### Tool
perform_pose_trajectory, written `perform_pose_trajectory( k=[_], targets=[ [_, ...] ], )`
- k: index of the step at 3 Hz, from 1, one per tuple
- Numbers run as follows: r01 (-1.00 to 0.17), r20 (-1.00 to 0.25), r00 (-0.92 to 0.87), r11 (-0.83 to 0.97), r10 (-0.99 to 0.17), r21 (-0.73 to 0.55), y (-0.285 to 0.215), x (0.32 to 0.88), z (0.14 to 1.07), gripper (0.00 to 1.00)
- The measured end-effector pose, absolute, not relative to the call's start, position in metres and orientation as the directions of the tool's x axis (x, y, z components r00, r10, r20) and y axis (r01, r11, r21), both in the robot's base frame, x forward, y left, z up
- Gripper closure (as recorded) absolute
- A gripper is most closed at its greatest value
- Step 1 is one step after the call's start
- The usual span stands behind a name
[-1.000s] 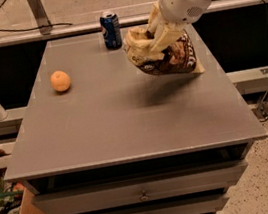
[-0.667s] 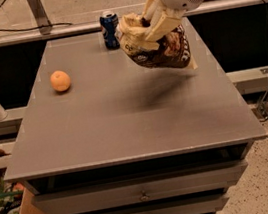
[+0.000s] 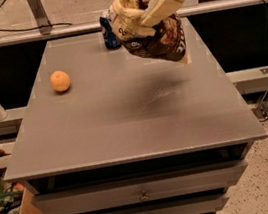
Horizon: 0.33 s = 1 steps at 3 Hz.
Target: Pick brown chip bag
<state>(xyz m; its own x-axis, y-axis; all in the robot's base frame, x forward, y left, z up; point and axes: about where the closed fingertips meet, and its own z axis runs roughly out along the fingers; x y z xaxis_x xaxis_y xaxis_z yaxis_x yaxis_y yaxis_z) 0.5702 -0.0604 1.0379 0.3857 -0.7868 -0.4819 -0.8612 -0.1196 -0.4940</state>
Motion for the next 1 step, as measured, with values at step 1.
perform_pose_trajectory(
  k=[1],
  targets=[
    [-0.861,-0.484,0.388,-0.12,-0.785,-0.495,-0.0597,0.5697,1.0391,1.0]
  ],
)
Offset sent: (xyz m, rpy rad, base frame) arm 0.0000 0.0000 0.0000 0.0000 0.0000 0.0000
